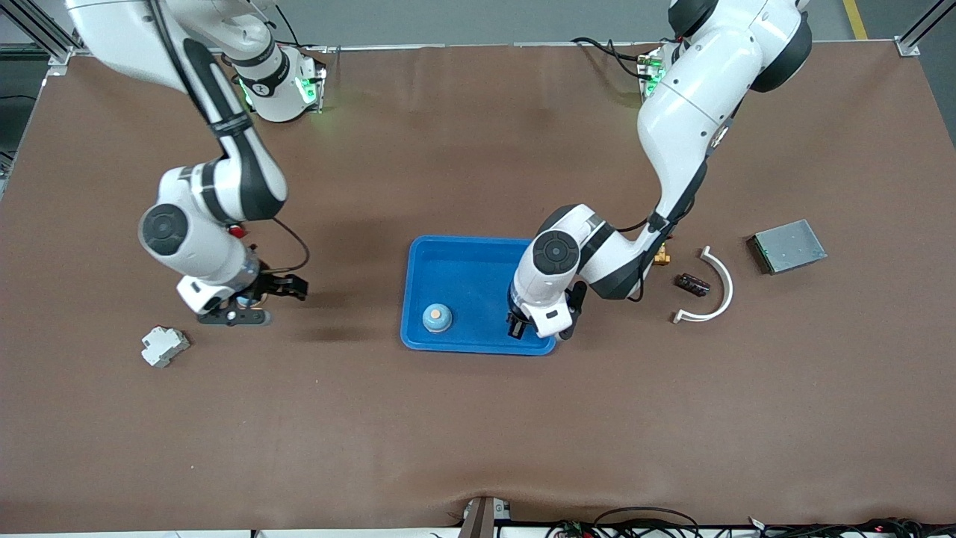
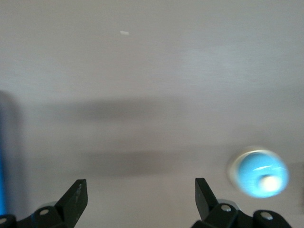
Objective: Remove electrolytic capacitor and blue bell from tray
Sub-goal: 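Grasp the second capacitor with the left gripper while the right gripper sets the bell, then lift the capacitor with the left gripper while the right gripper grasps the second bell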
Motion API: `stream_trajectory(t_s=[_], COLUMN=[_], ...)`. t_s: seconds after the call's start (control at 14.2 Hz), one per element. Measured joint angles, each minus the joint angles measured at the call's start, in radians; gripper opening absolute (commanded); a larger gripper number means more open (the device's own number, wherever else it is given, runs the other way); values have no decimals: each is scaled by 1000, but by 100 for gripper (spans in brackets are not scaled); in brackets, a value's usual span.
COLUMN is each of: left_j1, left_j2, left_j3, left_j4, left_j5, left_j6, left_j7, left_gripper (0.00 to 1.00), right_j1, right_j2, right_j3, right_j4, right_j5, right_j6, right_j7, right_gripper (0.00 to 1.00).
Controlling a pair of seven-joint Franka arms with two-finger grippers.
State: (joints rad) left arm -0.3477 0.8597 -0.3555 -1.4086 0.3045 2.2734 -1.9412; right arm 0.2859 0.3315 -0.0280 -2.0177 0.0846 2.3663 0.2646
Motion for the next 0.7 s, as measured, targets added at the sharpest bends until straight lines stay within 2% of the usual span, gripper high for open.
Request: stream_trajectory(t_s=[0.21,0.42,0.7], left_j1=[29,63,172], left_j2=[-114,-229,-335], left_j3=[-1,-2,-42], left_j4=[15,-3,-158], left_j5=[4,4,3], left_j6=[-218,-452,-507], left_j7=[76,117,167], left_gripper=[0,0,0], right_j1=[115,204,277], right_j2=[19,100,244], right_j3=[2,2,0], right_j4=[62,154,316], right_j5=[0,0,0], right_j6=[-21,-23,-27], right_j7=[217,394,549], right_gripper=[100,100,100])
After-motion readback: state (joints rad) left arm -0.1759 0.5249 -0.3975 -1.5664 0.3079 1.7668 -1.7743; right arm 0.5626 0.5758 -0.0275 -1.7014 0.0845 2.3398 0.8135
